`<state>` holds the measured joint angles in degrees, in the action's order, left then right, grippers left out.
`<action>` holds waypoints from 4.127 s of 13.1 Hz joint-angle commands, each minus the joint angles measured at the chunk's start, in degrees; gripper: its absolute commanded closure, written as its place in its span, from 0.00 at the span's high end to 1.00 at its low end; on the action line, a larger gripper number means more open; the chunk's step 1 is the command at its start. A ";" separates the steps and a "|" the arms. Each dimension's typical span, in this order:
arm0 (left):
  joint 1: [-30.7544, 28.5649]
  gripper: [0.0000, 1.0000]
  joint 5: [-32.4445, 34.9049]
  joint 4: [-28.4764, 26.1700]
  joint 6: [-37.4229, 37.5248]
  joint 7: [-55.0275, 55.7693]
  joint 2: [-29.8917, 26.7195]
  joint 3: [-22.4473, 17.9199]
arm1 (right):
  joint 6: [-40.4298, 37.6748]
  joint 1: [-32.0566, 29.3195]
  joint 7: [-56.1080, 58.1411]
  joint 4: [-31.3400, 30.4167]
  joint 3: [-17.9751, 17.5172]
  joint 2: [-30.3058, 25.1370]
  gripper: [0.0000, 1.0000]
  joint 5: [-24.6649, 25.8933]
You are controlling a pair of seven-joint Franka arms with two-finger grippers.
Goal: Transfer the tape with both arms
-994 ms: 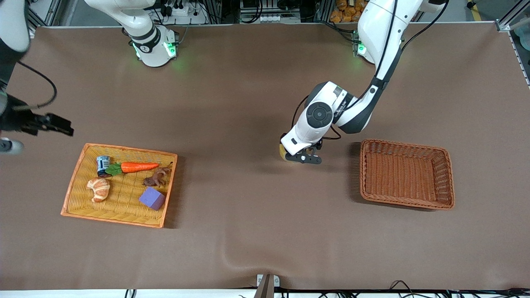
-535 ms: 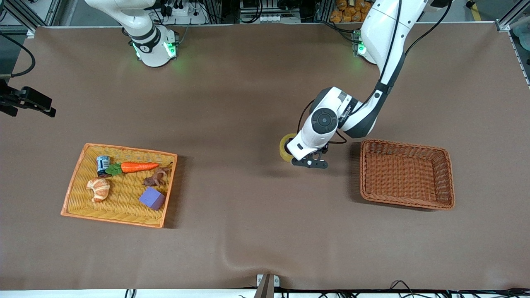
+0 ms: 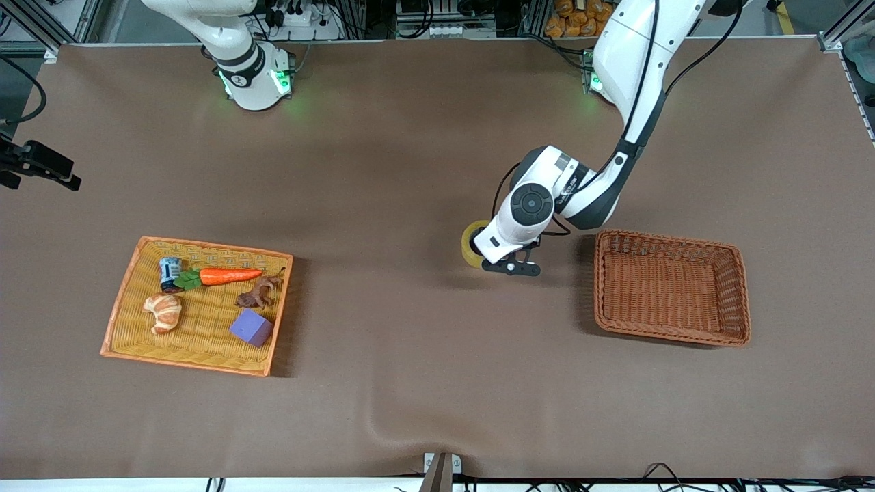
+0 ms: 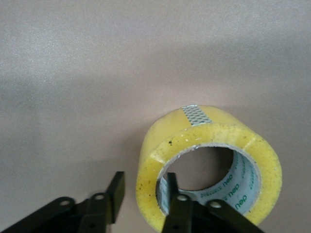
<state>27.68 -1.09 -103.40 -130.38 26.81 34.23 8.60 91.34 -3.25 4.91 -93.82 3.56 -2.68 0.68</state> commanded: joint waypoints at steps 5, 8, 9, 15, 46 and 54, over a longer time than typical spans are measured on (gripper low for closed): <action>-6.65 0.00 1.44 2.05 9.58 -6.22 -9.42 0.45 | 0.86 -0.70 0.54 -2.33 -0.92 -1.89 1.00 -2.00; -16.04 0.00 0.65 4.95 17.33 -19.37 -14.44 0.54 | 0.60 -1.14 0.45 -2.33 -0.83 -1.72 1.00 -1.91; -19.91 0.00 0.56 5.83 18.91 -24.47 -15.07 0.63 | 0.60 -1.23 0.45 -2.33 -0.75 -1.63 1.00 -2.00; -34.69 0.00 1.70 7.15 18.51 -36.81 -12.62 -0.16 | 0.51 -1.14 0.27 -2.33 -0.75 -1.36 1.00 -1.91; -34.64 1.00 4.08 18.49 43.63 -24.44 -32.12 3.81 | 0.51 -1.23 0.63 -1.71 -0.83 0.31 1.00 -2.27; -24.26 1.00 1.36 15.59 43.45 -24.52 -34.41 -7.28 | 0.60 -0.79 0.19 -1.71 -0.83 0.48 1.00 -2.27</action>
<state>2.36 1.64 -85.92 -86.57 3.18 1.94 2.55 91.92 -3.38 4.91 -95.69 3.24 -2.38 -0.67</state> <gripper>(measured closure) 0.000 0.000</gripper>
